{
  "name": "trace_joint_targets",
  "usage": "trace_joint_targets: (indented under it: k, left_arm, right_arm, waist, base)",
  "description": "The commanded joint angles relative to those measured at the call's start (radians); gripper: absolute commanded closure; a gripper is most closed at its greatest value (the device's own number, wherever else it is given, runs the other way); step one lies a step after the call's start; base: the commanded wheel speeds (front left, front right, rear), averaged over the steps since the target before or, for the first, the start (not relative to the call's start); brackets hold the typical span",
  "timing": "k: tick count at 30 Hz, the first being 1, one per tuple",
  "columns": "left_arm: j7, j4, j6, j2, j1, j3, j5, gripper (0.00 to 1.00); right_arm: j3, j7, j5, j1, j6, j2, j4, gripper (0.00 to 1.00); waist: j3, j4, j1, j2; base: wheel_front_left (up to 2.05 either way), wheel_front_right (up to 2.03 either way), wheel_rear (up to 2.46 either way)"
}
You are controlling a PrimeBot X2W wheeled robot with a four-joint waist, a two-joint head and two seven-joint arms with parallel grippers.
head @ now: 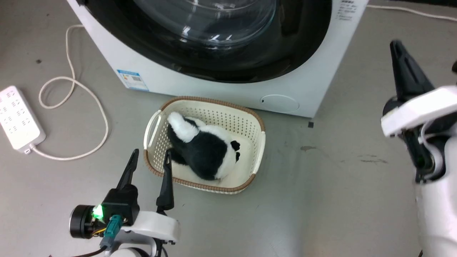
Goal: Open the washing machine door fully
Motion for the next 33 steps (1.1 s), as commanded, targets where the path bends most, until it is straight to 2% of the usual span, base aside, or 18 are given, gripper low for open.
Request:
trace_joint_targets:
  k: [1,3,9,15,21,33]
  left_arm:
    - [-0.012,-0.005,0.008,0.001,-0.027,-0.01,-0.007,0.0]
    - [-0.024,-0.007,0.017,0.001,-0.041,-0.03,-0.013,0.0]
    - [-0.037,-0.011,0.025,0.001,-0.056,-0.046,-0.018,0.0]
    - [-0.049,-0.012,0.035,0.001,-0.072,-0.07,-0.025,0.0]
    - [-0.062,-0.013,0.042,0.001,-0.093,-0.089,-0.024,0.0]
    - [-0.085,-0.019,0.06,0.001,-0.118,-0.12,-0.029,0.0]
  right_arm:
    - [0.0,0.011,0.017,-0.054,-0.001,-0.006,0.019,1.0]
    - [-0.025,0.055,0.088,-0.156,-0.001,0.0,0.093,1.0]
    - [-0.059,0.134,0.181,-0.267,-0.001,0.004,0.173,1.0]
    - [-0.142,0.243,0.287,-0.404,-0.001,0.019,0.291,1.0]
    - [-0.212,0.352,0.341,-0.548,-0.001,0.005,0.417,1.0]
    - [-0.298,0.51,0.408,-0.765,-0.001,-0.002,0.59,1.0]
  waist:
    - [0.016,0.012,-0.0001,0.0]
    - [0.053,0.037,-0.0001,0.0]
    - [0.093,0.061,-0.0001,0.0]
    - [0.134,0.086,-0.0001,0.0]
    - [0.167,0.113,-0.0001,0.0]
    - [0.228,0.15,-0.0001,0.0]
  base:
    - [0.0,0.0,0.0]
    - [0.0,0.0,0.0]
    - [0.0,0.0,0.0]
    - [0.0,0.0,0.0]
    - [0.0,0.0,0.0]
    - [0.0,0.0,0.0]
